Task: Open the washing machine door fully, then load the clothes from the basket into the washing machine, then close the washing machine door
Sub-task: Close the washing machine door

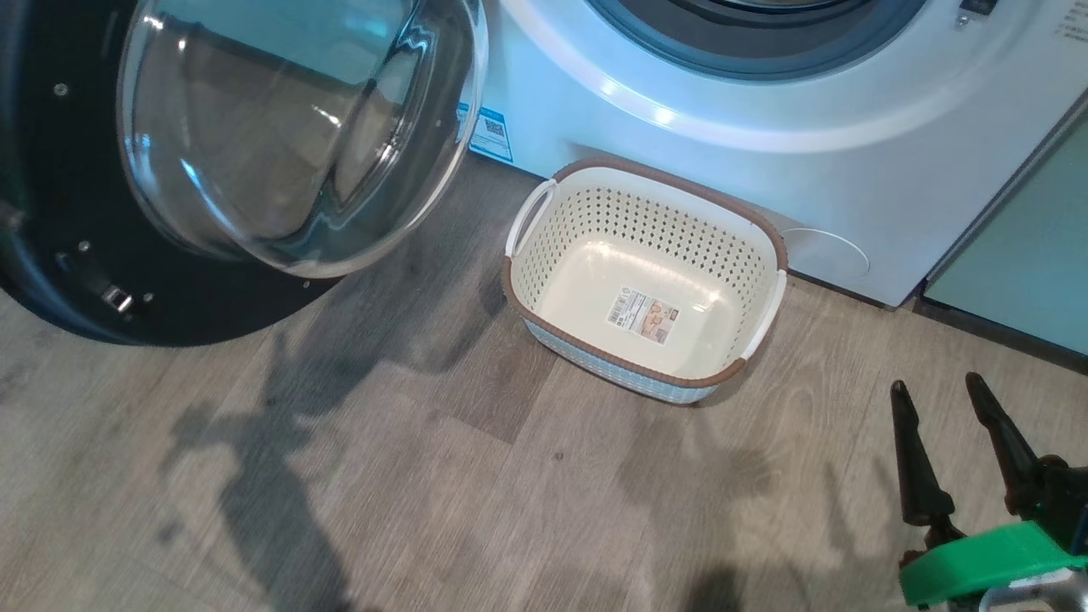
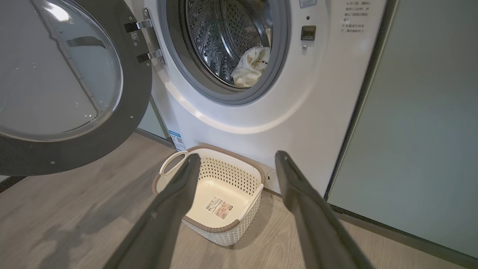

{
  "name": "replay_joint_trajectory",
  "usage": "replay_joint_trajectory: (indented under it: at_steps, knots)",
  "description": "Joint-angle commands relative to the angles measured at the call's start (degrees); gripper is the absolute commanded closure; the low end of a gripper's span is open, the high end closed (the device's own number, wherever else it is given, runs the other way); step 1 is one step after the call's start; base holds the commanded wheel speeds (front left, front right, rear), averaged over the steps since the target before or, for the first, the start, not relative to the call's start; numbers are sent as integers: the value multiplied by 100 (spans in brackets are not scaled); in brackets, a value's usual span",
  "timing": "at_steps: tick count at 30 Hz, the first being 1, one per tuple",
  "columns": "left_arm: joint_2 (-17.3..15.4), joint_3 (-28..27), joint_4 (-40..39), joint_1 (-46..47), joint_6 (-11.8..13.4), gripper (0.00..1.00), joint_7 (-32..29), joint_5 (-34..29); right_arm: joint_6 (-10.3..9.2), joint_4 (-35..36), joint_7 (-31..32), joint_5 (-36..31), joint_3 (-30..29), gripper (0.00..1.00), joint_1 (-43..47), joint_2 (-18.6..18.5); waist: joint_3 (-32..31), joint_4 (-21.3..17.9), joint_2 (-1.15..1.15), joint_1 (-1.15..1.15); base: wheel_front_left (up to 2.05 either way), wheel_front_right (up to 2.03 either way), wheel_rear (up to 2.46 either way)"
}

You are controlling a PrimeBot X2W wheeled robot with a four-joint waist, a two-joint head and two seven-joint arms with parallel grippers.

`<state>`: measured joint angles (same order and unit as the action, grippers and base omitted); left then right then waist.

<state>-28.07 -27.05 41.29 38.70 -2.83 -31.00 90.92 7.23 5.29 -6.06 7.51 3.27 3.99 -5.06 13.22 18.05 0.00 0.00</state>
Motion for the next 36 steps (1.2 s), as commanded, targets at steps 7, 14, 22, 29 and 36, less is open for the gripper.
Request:
replay_joint_trajectory:
  at_steps: [7,14,22,29,36]
  knots:
    - [-227,-46,-442,-153,34,100,-400,161,25,133,-59,18,137,0,-198,-53,-26,15,0,0,0,0,0]
    - [-168,16,-695,-300,-6,100,-784,274,25,117,-76,17,147,0,-211,-23,-12,1,0,0,0,0,0]
    - [-32,139,-1035,-549,-17,100,-1117,321,25,46,-131,25,167,0,-246,27,-25,-40,0,0,0,0,0]
    - [132,277,-1540,-763,-42,100,-1440,396,25,-36,-210,55,169,0,-292,66,-38,-119,0,0,0,0,0]
    - [302,368,-2103,-989,49,100,-1668,487,25,-161,-328,103,209,0,-355,124,-94,-317,0,0,0,0,0]
